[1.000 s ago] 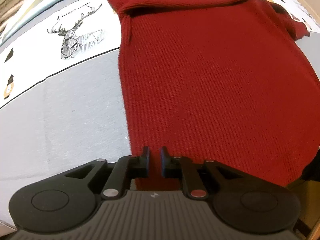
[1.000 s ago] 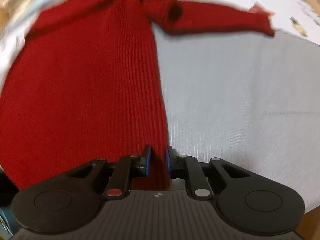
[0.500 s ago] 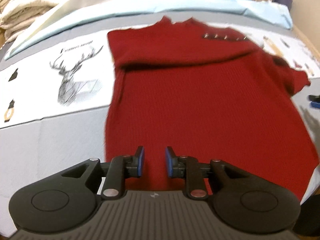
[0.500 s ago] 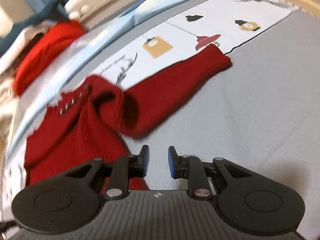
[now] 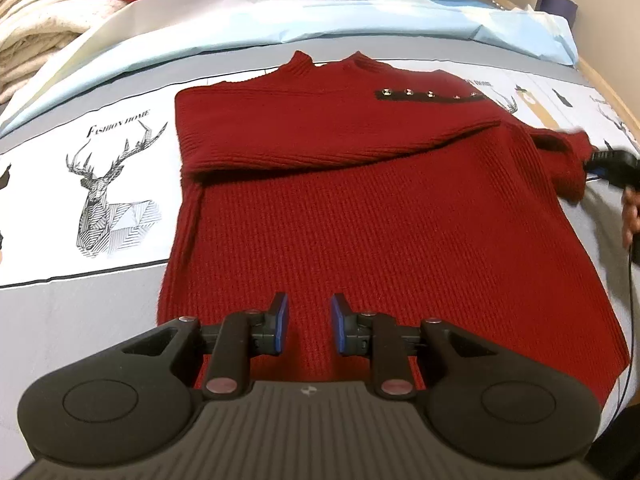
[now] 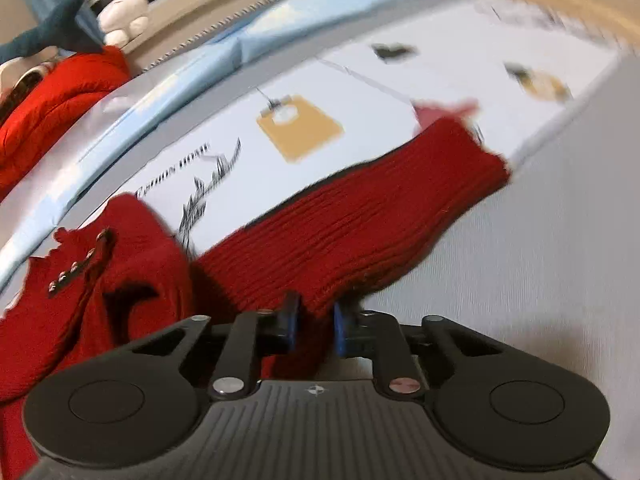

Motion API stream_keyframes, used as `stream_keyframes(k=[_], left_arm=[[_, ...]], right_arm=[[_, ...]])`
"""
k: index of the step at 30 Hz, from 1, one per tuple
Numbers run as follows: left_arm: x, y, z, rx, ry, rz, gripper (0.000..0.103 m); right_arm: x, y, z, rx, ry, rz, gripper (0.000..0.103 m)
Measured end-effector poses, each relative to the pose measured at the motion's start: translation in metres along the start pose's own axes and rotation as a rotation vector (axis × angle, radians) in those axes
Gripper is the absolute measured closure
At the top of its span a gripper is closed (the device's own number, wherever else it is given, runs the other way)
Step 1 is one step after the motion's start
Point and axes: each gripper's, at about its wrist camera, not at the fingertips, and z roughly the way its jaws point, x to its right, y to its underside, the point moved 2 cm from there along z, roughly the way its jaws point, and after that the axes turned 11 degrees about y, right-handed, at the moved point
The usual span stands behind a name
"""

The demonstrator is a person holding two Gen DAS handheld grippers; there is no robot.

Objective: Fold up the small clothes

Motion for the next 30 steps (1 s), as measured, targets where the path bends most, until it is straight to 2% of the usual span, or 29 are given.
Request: stream_keyframes(k=[1, 3, 5, 7, 9, 12, 14, 16, 18, 19, 20, 22, 24, 25, 27, 28, 29, 30], left_arm=[[0.0, -0.003, 0.004, -0.003, -0.002, 0.001, 0.078], [0.003, -0.005, 0.009, -0.01, -0.004, 0.004, 0.078], [0.005, -0.007, 0.013, -0.017, -0.007, 0.01, 0.078], [0.005, -0.009, 0.016, -0.018, -0.008, 0.013, 0.078], [0.005, -0.012, 0.019, -0.023, -0.005, 0.016, 0.078], [0.004, -0.014, 0.024, -0.028, -0.005, 0.016, 0.078], [0.004, -0.015, 0.026, -0.03, -0.005, 0.011, 0.078], [0.006, -0.016, 0.027, -0.027, 0.001, 0.016, 0.078], [0.008, -0.016, 0.027, -0.025, 0.006, 0.022, 0.078], [0.008, -0.016, 0.028, -0.026, 0.008, 0.024, 0.078], [0.008, -0.016, 0.028, -0.026, 0.008, 0.025, 0.078], [0.008, -0.017, 0.028, -0.025, 0.009, 0.026, 0.078], [0.007, -0.017, 0.027, -0.021, 0.012, 0.023, 0.078], [0.007, -0.018, 0.026, -0.016, 0.016, 0.022, 0.078], [0.008, -0.019, 0.024, -0.01, 0.021, 0.025, 0.078], [0.009, -0.018, 0.024, -0.009, 0.024, 0.028, 0.078], [0.01, -0.018, 0.024, -0.011, 0.024, 0.031, 0.078], [0.01, -0.017, 0.024, -0.012, 0.023, 0.034, 0.078]], right_arm=[[0.002, -0.01, -0.001, 0.039, -0.008, -0.011, 0.09], [0.012, -0.034, -0.01, 0.193, 0.006, 0.005, 0.091], [0.033, -0.054, -0.018, 0.347, 0.102, 0.062, 0.092], [0.06, -0.063, -0.009, 0.361, 0.213, 0.151, 0.091], [0.088, -0.058, 0.013, 0.27, 0.231, 0.241, 0.091], [0.097, -0.045, 0.035, 0.212, 0.246, 0.254, 0.091], [0.095, -0.044, 0.03, 0.263, 0.232, 0.25, 0.091], [0.101, -0.045, 0.009, 0.377, 0.169, 0.325, 0.092], [0.1, -0.046, -0.008, 0.49, 0.118, 0.332, 0.092], [0.096, -0.045, -0.009, 0.495, 0.126, 0.31, 0.092], [0.094, -0.045, -0.001, 0.441, 0.161, 0.296, 0.091], [0.099, -0.035, 0.024, 0.219, 0.266, 0.3, 0.091], [0.1, -0.029, 0.018, 0.234, 0.283, 0.304, 0.09], [0.096, -0.032, 0.015, 0.232, 0.297, 0.279, 0.085], [0.1, -0.038, 0.011, 0.242, 0.245, 0.322, 0.076], [0.104, -0.04, 0.014, 0.223, 0.218, 0.365, 0.062], [0.109, -0.042, 0.019, 0.198, 0.186, 0.416, 0.053], [0.115, -0.044, 0.025, 0.177, 0.151, 0.464, 0.053]])
